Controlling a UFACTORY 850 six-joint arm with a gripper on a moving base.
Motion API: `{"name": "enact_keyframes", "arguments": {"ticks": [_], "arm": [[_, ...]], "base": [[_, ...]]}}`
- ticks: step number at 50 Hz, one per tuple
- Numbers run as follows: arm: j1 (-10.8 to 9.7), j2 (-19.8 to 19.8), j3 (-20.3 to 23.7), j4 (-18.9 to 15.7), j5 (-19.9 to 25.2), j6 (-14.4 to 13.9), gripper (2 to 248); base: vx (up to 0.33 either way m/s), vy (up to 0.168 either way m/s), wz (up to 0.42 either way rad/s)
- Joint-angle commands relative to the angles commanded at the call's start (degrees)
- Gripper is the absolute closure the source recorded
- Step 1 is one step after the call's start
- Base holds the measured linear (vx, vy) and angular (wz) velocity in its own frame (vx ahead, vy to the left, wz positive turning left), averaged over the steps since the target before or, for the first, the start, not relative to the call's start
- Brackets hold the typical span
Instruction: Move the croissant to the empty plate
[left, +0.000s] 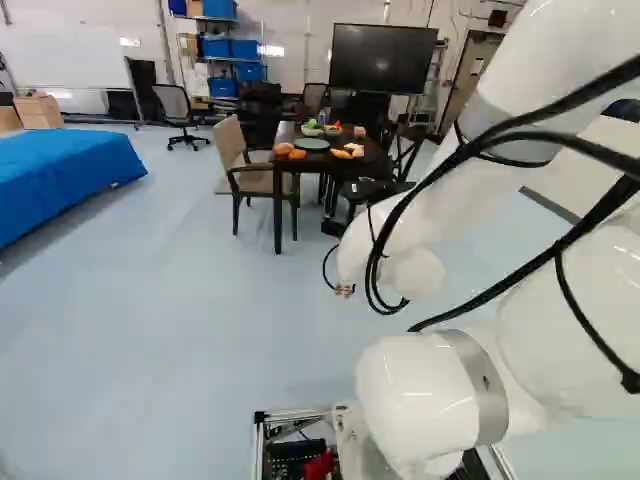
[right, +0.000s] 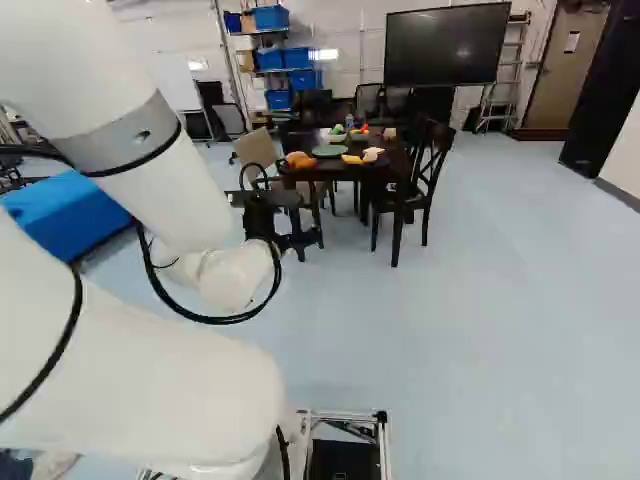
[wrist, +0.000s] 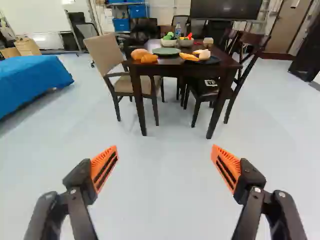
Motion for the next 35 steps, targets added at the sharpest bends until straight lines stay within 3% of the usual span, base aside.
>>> {"name": "enact_keyframes", "arguments": {"ticks": [35], "arm": [[0.00,0.00,0.00,0.00,0.00,0.00,3]], "base": [[0.000,0.000,0.000]]}}
